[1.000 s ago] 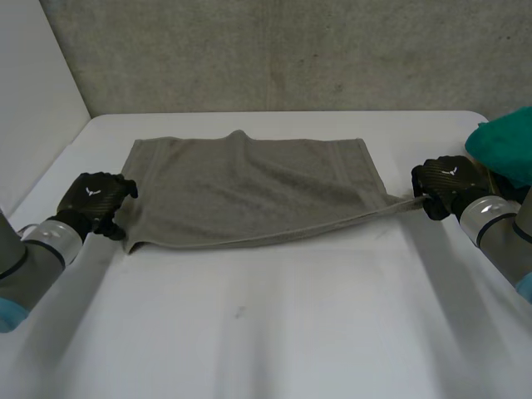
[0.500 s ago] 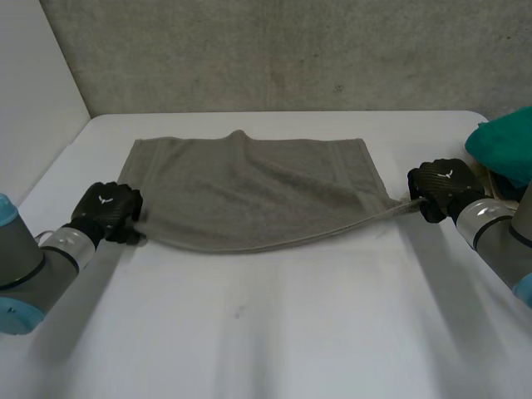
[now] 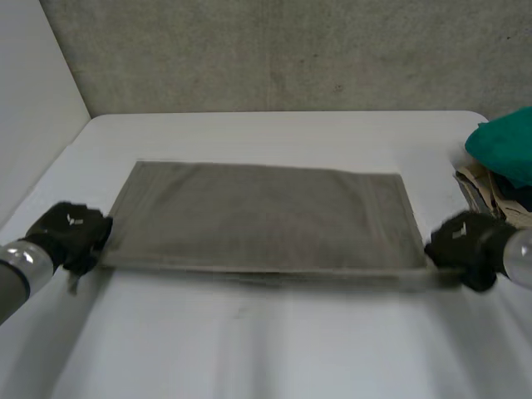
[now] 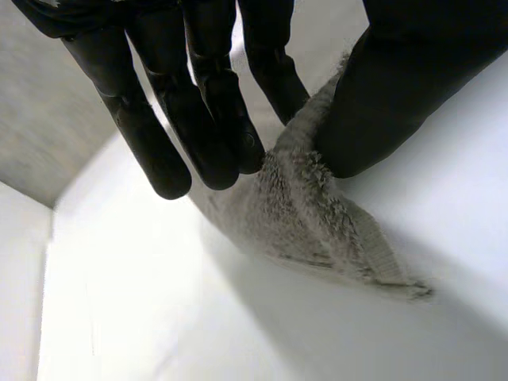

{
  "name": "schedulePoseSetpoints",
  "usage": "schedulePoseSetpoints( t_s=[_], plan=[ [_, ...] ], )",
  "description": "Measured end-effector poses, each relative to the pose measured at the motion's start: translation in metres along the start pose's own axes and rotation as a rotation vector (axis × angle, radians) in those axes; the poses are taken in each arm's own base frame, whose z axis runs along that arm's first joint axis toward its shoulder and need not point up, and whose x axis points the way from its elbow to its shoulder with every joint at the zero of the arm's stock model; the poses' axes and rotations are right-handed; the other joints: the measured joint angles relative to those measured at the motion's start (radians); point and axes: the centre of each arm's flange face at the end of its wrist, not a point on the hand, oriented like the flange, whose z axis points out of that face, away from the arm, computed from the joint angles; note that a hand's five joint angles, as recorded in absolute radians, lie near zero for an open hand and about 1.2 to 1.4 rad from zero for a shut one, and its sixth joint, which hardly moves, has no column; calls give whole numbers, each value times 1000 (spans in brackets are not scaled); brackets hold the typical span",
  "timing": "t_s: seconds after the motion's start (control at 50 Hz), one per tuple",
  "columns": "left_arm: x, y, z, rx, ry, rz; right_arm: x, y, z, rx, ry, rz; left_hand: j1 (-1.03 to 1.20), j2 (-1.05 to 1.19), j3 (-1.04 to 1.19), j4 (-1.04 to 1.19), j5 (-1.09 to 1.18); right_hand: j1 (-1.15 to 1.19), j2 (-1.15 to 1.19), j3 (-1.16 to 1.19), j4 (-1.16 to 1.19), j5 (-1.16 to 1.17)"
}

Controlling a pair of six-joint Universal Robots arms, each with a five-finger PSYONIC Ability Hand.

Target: Fold the laundry.

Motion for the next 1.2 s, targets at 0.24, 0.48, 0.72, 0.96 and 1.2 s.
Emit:
schedulePoseSetpoints(
  t_s=[0.24,0.48,0.72,0.96,1.2],
  plan=[
    [8,-24,12,52,-13,209,-3,-3,23,33,16,56,0,5,4,0,2,6,0,0,0,2],
    [-12,-89,101,344,-219,133,25,-19,87,162,349,192,0,5,5,0,12,16,0,0,0,4],
    [-7,-105,172,465,-371,145,50,-37,149,344,640,167,0,4,4,-1,11,-76,-113,-120,-124,-122],
    [-1,-115,186,520,-446,129,56,-51,176,360,664,208,-954,-986,-977,-997,-926,-908,-968,-986,-992,-977],
    [-24,-123,131,522,-396,66,71,-63,94,369,487,367,-954,-987,-977,-997,-926,-885,-940,-958,-964,-954]
  ],
)
